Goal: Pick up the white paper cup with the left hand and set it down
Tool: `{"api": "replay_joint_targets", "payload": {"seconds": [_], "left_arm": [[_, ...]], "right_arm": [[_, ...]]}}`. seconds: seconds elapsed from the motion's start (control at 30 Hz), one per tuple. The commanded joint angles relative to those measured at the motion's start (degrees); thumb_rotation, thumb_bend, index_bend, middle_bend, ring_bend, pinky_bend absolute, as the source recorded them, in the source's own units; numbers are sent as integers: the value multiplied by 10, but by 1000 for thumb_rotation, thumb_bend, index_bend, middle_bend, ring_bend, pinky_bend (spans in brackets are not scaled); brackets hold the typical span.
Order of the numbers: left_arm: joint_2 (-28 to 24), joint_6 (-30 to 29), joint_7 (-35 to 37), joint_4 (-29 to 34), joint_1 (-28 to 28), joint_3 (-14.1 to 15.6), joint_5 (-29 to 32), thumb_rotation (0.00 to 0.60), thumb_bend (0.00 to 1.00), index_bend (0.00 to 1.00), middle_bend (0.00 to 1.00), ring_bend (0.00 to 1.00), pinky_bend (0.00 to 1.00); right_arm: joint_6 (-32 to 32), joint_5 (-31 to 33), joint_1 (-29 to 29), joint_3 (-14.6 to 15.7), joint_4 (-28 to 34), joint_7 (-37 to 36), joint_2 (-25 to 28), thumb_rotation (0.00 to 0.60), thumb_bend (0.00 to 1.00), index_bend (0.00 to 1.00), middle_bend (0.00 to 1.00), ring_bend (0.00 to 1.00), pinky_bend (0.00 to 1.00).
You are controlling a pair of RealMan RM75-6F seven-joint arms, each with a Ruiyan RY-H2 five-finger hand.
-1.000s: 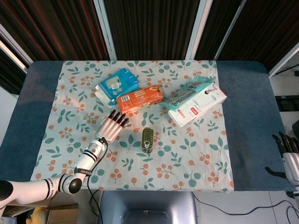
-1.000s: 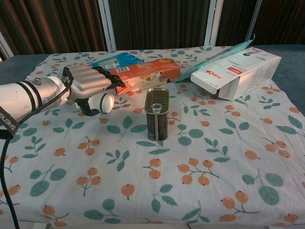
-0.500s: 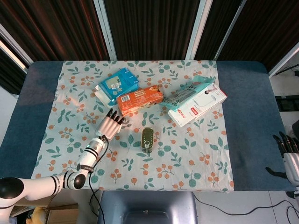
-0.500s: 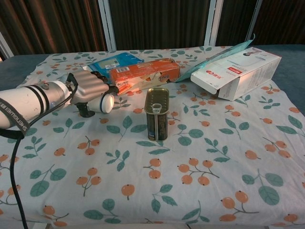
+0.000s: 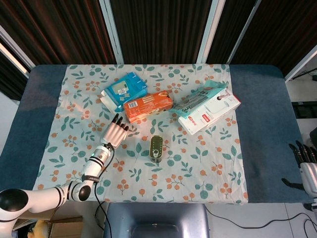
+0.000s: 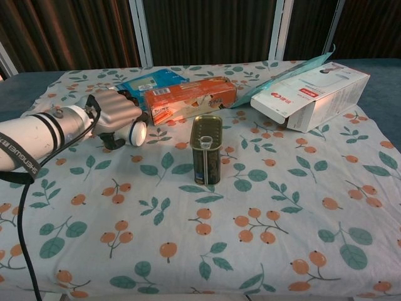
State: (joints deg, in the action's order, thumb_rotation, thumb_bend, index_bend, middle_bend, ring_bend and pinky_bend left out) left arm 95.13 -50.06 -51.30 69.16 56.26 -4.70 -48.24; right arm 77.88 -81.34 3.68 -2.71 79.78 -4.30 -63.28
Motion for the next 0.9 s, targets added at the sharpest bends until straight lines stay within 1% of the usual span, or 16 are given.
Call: {"api": "replay_joint_targets", "payload": {"seconds": [0.03,0.1,0.2,0.3,0.37,0.4,0.47,0.53,0.63,0.73,0.9], "left_arm": [[-14,-12,39,26,-10,-9,-19,600,555,419,422,96,0],[-28,-26,92,52,-24,-22,-40,600,553,423,426,102,0],[-50,-53,218,88,-59,-44,-87,600,550,429,429,111,0],[-57,-94,385,97,-104,-65,-142,600,543,441,414,106,0],[-54,-112,485,92,-132,-70,-167,600,537,449,404,98,0],[-52,-116,511,88,-138,-70,-173,600,536,450,401,95,0],[-45,-121,595,73,-159,-68,-189,600,536,449,401,90,0],[-37,-114,672,57,-174,-65,-200,600,535,449,401,83,0],[-26,-99,768,26,-189,-56,-223,600,536,446,401,47,0],[-10,-92,847,-14,-197,-47,-249,600,538,444,400,22,0],[5,-74,942,-56,-203,-42,-269,600,538,433,393,11,0]], "right_arm": [[0,0,0,0,1,0,1,600,193,0,0,0,0],[0,0,0,0,2,0,2,600,193,0,0,0,0],[-2,0,1,0,3,0,4,600,192,0,0,0,0],[-5,1,2,0,5,2,6,600,192,0,0,0,0],[-6,3,3,-1,6,5,7,600,193,0,0,0,0],[-6,3,3,-1,7,6,7,600,193,0,0,0,0],[-7,4,3,-1,9,9,8,600,192,0,0,0,0],[-7,3,4,0,12,13,7,600,192,0,0,0,0],[-6,1,3,1,14,17,6,600,193,0,0,0,0],[-4,0,2,3,15,21,7,600,192,0,0,0,0],[-2,4,-2,3,16,18,9,600,192,0,0,0,0]]}}
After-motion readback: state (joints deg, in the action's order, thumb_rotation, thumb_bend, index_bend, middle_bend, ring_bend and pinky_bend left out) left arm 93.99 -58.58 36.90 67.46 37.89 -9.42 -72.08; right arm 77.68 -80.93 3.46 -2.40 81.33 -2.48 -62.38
